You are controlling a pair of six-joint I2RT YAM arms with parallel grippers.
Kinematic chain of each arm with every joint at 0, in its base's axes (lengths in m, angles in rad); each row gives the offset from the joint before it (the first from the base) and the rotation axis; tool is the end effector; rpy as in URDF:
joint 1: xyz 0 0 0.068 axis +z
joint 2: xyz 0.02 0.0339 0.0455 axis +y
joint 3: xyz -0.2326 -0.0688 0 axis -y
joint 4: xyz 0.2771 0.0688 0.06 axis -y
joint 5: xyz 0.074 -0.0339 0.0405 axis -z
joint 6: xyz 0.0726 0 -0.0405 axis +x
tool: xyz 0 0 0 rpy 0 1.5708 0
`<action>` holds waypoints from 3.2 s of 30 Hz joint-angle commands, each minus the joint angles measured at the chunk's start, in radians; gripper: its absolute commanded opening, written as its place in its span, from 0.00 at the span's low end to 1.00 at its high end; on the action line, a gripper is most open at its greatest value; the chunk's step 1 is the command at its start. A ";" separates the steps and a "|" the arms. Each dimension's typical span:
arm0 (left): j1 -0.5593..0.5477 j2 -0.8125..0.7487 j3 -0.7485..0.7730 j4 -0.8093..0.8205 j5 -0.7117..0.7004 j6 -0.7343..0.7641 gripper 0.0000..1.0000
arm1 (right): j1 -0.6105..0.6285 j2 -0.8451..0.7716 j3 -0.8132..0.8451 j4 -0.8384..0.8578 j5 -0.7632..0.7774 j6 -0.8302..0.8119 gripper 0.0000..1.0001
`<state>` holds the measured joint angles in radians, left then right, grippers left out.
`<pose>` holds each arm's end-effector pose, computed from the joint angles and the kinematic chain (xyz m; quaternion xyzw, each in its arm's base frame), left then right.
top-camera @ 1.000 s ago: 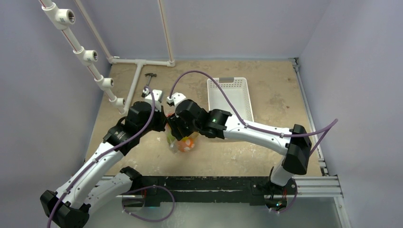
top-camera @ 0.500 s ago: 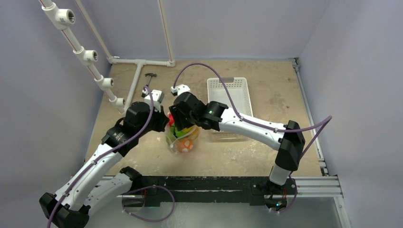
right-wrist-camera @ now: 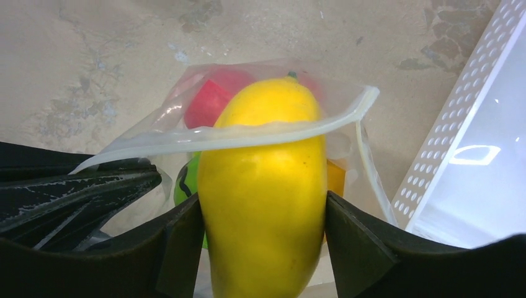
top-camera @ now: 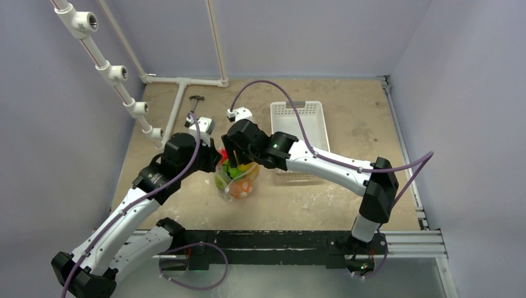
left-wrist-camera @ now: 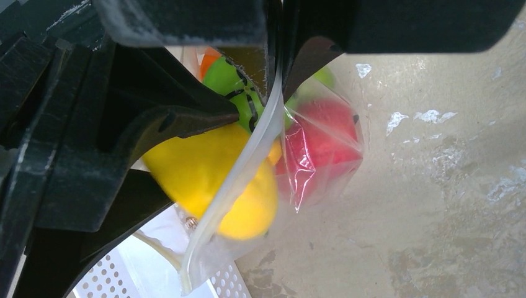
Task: Place the food in the zip-top bag and seal the zipper
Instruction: Place the fake fruit in the zipper food storage bag, then adjust the zipper food storage bag at the center of the board.
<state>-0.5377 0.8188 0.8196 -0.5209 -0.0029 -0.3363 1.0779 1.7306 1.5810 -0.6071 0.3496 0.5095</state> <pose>0.2280 -0.1357 0.2707 0.0863 0.8608 -0.2111 0.4549 0.2317 0.3788 0.2635 -0.1875 0.8873 0.1660 0.3872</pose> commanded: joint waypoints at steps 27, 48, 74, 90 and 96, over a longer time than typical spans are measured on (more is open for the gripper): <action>-0.002 0.010 -0.002 0.036 0.006 0.001 0.00 | -0.003 -0.349 -0.193 0.045 0.050 0.241 0.71; -0.001 0.008 -0.003 0.036 0.006 0.000 0.00 | -0.029 -0.362 -0.321 0.079 0.146 0.441 0.37; -0.001 0.008 0.001 0.041 0.017 0.000 0.00 | -0.079 -0.312 -0.355 0.253 0.042 0.319 0.00; -0.001 0.025 0.270 -0.181 0.035 -0.095 0.00 | -0.104 -0.410 -0.254 0.358 -0.195 0.071 0.00; -0.002 0.022 0.109 -0.057 0.089 -0.220 0.00 | -0.125 -0.385 -0.334 0.444 -0.236 0.025 0.00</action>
<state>-0.5377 0.8402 1.0332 -0.6800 0.0227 -0.4416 0.9726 1.3396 1.2785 -0.2718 0.1673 0.6006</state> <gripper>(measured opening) 0.003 0.005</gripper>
